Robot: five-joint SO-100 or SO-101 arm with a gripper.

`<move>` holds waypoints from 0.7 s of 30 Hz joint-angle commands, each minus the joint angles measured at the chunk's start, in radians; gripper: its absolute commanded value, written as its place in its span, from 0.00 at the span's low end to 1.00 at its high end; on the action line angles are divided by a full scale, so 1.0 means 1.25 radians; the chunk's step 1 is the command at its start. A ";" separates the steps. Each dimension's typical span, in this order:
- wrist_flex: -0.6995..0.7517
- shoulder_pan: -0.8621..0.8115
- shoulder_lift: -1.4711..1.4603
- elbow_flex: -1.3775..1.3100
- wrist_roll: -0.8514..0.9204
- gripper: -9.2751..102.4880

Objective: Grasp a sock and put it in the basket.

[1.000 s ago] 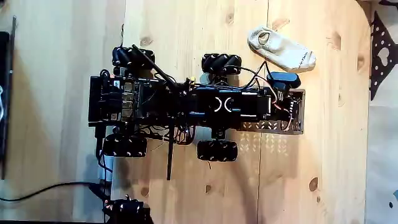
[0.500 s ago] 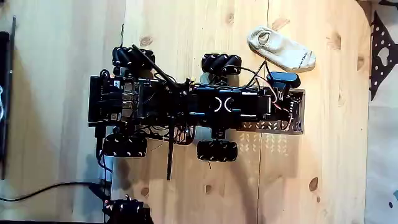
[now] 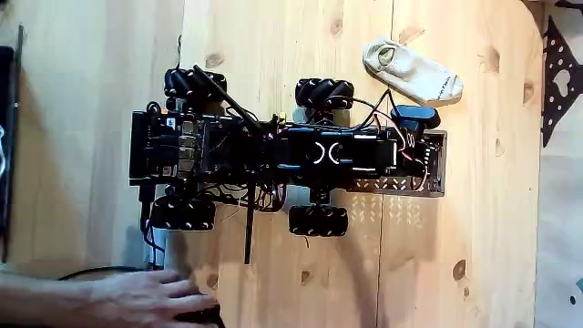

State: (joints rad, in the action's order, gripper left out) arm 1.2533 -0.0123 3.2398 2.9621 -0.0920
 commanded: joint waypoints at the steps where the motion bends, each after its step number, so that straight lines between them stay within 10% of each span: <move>1: 0.114 0.033 0.007 0.001 0.000 0.09; 21: 0.069 0.015 -0.059 -0.075 0.031 0.22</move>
State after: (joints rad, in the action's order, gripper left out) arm 1.2609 0.0123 3.2244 2.9222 -0.0291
